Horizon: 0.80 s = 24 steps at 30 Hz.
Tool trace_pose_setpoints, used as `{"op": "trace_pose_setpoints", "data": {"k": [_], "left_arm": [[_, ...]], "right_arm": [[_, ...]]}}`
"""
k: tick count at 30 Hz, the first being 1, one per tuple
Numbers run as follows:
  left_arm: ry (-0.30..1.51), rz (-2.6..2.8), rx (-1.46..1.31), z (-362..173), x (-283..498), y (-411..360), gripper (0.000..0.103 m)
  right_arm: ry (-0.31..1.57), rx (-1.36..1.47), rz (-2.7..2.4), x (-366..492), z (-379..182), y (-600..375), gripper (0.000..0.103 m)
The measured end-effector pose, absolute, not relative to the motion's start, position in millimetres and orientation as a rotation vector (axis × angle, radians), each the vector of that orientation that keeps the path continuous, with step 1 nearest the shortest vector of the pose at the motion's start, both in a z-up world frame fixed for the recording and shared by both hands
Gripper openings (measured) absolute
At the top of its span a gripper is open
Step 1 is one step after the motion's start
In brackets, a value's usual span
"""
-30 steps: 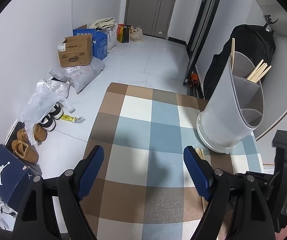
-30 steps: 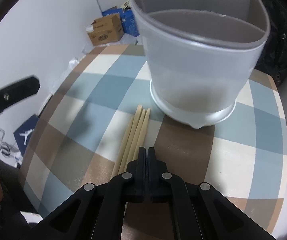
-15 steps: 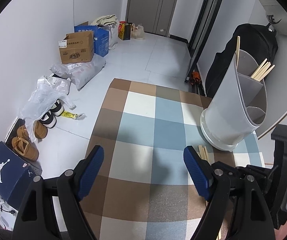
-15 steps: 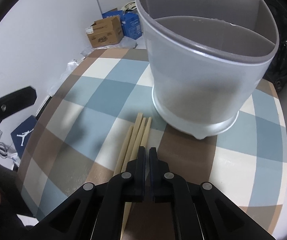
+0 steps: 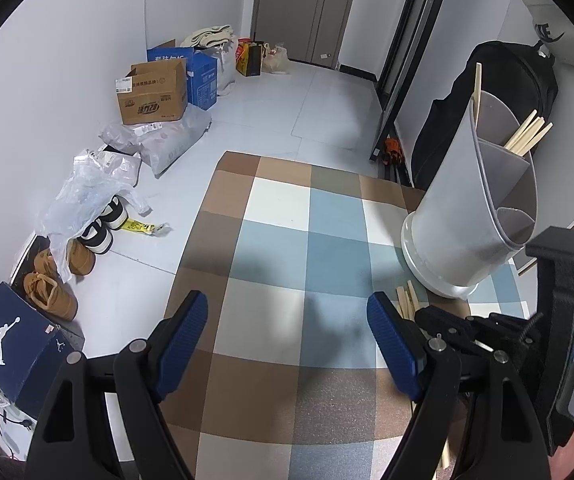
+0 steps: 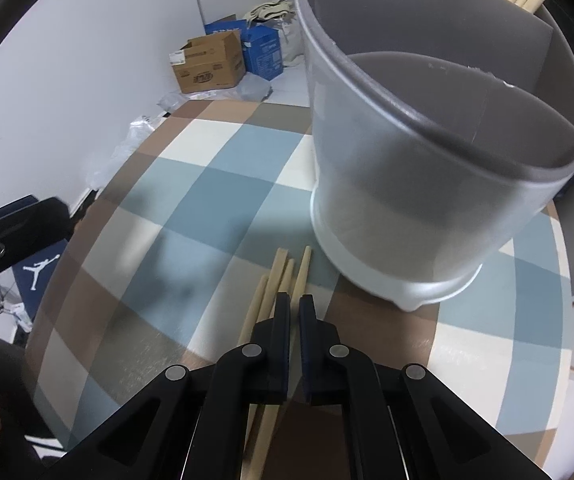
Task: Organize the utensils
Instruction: 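Lift the chopstick off the rug with the right gripper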
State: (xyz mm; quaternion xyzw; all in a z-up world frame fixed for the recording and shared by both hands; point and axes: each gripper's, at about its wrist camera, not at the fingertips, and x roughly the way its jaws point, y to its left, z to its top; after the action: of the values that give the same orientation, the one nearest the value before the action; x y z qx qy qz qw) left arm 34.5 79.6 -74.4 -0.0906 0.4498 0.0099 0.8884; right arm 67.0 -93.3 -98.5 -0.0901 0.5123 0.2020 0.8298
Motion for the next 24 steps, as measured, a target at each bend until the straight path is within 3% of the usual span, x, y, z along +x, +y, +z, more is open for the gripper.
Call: {"op": "trace_pose_setpoints", "data": {"k": [9, 19, 24], "left_arm": [[0.947, 0.023, -0.208, -74, 39, 80, 0.078], [0.963, 0.024, -0.195, -75, 37, 75, 0.078], [0.966, 0.013, -0.158, -75, 34, 66, 0.078]], "right_arm": [[1.114, -0.188, 0.429, 68, -98, -100, 0.008], [1.242, 0.085, 0.389, 56, -95, -157, 0.004], [1.235, -0.036, 0.388, 56, -92, -144, 0.005]]}}
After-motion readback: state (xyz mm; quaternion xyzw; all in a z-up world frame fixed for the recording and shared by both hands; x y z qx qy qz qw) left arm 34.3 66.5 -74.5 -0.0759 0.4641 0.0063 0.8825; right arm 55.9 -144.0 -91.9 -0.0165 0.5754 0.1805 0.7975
